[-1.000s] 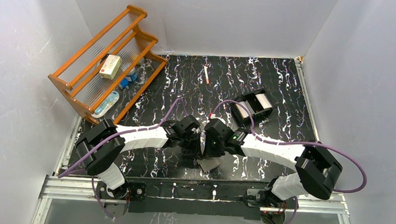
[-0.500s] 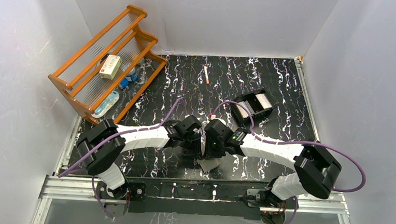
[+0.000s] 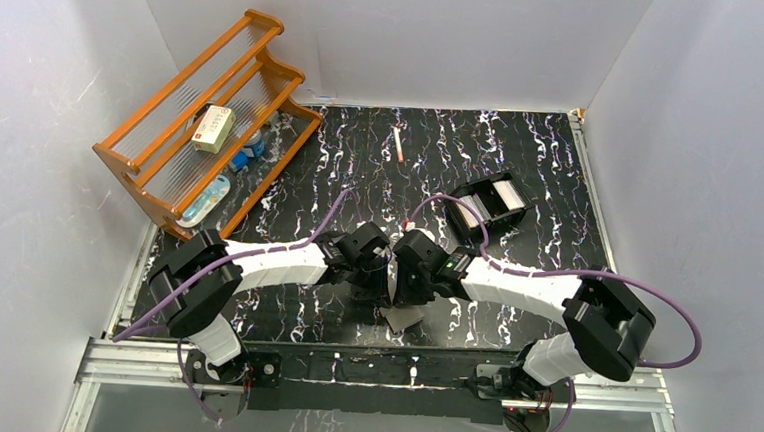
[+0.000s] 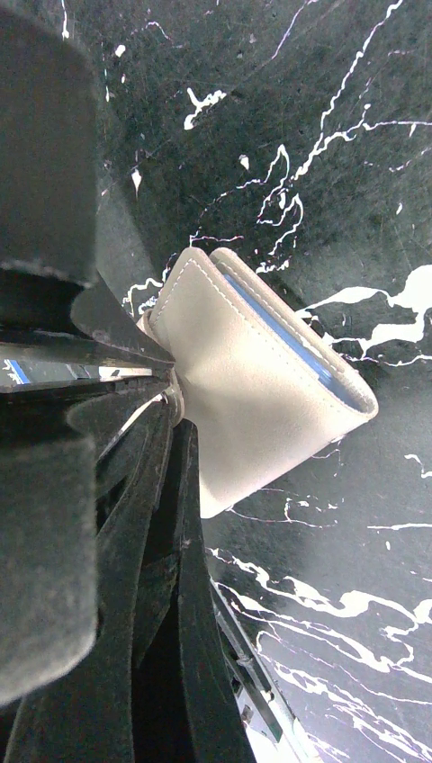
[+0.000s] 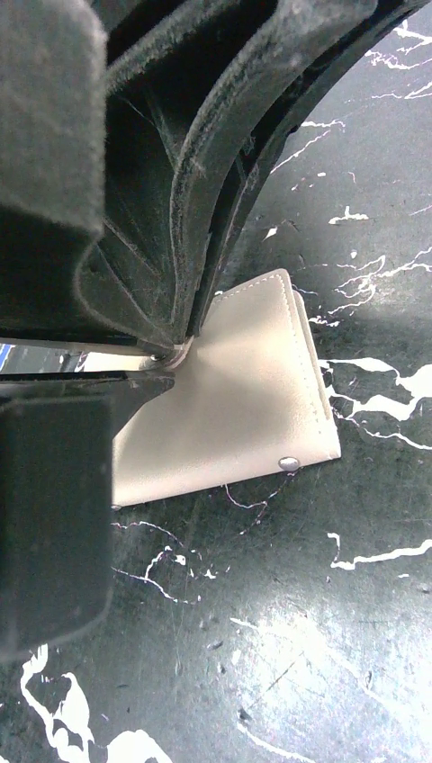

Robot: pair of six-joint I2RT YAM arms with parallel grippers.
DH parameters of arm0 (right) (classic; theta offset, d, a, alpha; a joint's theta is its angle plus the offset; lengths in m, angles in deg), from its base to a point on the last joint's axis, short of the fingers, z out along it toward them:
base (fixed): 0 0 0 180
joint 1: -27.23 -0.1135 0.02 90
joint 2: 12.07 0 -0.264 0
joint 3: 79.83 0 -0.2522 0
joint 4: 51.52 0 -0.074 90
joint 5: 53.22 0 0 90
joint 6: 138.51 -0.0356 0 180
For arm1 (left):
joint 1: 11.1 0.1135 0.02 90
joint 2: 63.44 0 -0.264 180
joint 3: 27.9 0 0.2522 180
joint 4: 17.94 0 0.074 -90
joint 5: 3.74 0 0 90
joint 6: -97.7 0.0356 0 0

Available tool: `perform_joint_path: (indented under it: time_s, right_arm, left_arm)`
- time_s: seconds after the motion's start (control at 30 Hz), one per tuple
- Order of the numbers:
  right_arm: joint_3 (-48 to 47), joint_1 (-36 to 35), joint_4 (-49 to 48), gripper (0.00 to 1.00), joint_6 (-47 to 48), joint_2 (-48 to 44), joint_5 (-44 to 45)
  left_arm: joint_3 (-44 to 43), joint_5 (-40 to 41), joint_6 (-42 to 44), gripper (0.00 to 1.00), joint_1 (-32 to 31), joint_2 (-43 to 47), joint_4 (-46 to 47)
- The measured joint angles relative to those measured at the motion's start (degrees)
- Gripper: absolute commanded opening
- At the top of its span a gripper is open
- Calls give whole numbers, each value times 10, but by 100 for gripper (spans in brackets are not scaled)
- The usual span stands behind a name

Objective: Put the credit cards into the card holder
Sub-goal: Close the card holder at the center of the board.

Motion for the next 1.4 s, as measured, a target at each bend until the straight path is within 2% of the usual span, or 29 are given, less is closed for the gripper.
perform_joint_path:
  time_s: [0.1, 0.23, 0.47, 0.83, 1.4]
  right_arm:
    - [0, 0, -2, 14, 0, 1, -4]
    - [3, 1, -10, 0, 1, 1, -8]
    - [5, 3, -17, 0, 6, 1, -11]
    - [5, 4, -27, 0, 17, 0, -12]
    - [21, 13, -37, 0, 22, -11, -9]
  left_arm:
    - [0, 0, 0, 8, 0, 0, 0]
    - [0, 1, 0, 9, 0, 0, -1]
    - [-12, 11, 1, 13, -1, -3, -24]
    - [-19, 71, 12, 15, 0, -6, -83]
    - [-20, 74, 11, 18, 0, -9, -83]
